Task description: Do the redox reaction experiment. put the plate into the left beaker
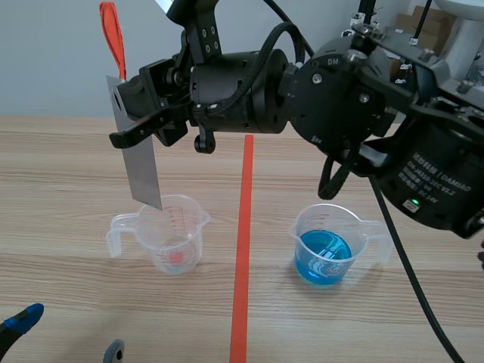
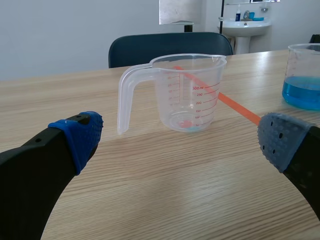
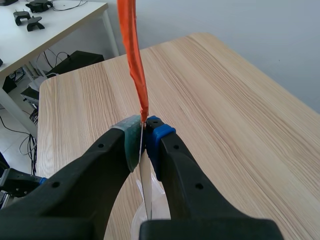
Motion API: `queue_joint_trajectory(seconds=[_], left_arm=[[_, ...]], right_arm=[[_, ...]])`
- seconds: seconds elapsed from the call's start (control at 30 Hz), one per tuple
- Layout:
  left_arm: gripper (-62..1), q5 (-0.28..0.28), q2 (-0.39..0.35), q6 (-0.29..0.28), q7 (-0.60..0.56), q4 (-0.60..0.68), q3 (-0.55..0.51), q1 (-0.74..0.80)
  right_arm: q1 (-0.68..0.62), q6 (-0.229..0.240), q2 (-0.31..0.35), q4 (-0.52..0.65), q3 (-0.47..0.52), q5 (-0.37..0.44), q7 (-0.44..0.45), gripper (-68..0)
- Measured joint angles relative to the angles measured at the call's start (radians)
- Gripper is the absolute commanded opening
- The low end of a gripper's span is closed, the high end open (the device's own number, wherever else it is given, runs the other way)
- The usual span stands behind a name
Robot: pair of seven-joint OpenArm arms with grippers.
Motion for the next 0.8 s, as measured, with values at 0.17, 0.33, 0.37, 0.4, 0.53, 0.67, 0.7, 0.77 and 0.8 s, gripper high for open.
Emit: queue_joint_trajectory(seconds=[0.17, 0.33, 0.37, 0.4, 0.53, 0.67, 0.7, 0.77, 0.8], left_arm=[[1.4, 0.000, 0.000, 0.000, 0.000, 0.000, 0.000, 0.000], [1.4, 0.000, 0.000, 0.000, 0.000, 0.000, 0.000, 0.000], [1.4, 0.000, 0.000, 0.000, 0.000, 0.000, 0.000, 0.000], [1.4, 0.000, 0.000, 0.000, 0.000, 0.000, 0.000, 0.000], [1.4, 0.000, 0.000, 0.000, 0.000, 0.000, 0.000, 0.000], [1.4, 0.000, 0.000, 0.000, 0.000, 0.000, 0.000, 0.000], [1.4, 0.000, 0.000, 0.000, 0.000, 0.000, 0.000, 0.000], [1.4, 0.000, 0.000, 0.000, 0.000, 0.000, 0.000, 0.000], [1.4, 0.000, 0.000, 0.000, 0.000, 0.000, 0.000, 0.000]], right_arm=[[-0.023, 0.000, 0.000, 0.000, 0.000, -0.036, -0.003, -66.9], [-0.025, 0.000, 0.000, -0.031, 0.000, -0.046, 0.017, -66.9], [-0.025, 0.000, 0.000, -0.048, 0.000, -0.046, 0.034, -66.9], [-0.025, 0.000, 0.000, -0.066, 0.000, -0.046, 0.045, -66.9], [-0.025, 0.000, 0.000, -0.135, 0.000, -0.046, 0.084, -66.9], [-0.026, 0.001, 0.000, -0.177, 0.000, -0.046, 0.127, -66.9], [-0.026, 0.001, 0.000, -0.185, 0.000, -0.046, 0.135, -66.9], [-0.026, 0.016, 0.000, -0.203, 0.000, -0.046, 0.145, -66.9], [-0.026, 0.029, 0.000, -0.216, 0.000, -0.046, 0.156, -66.9]])
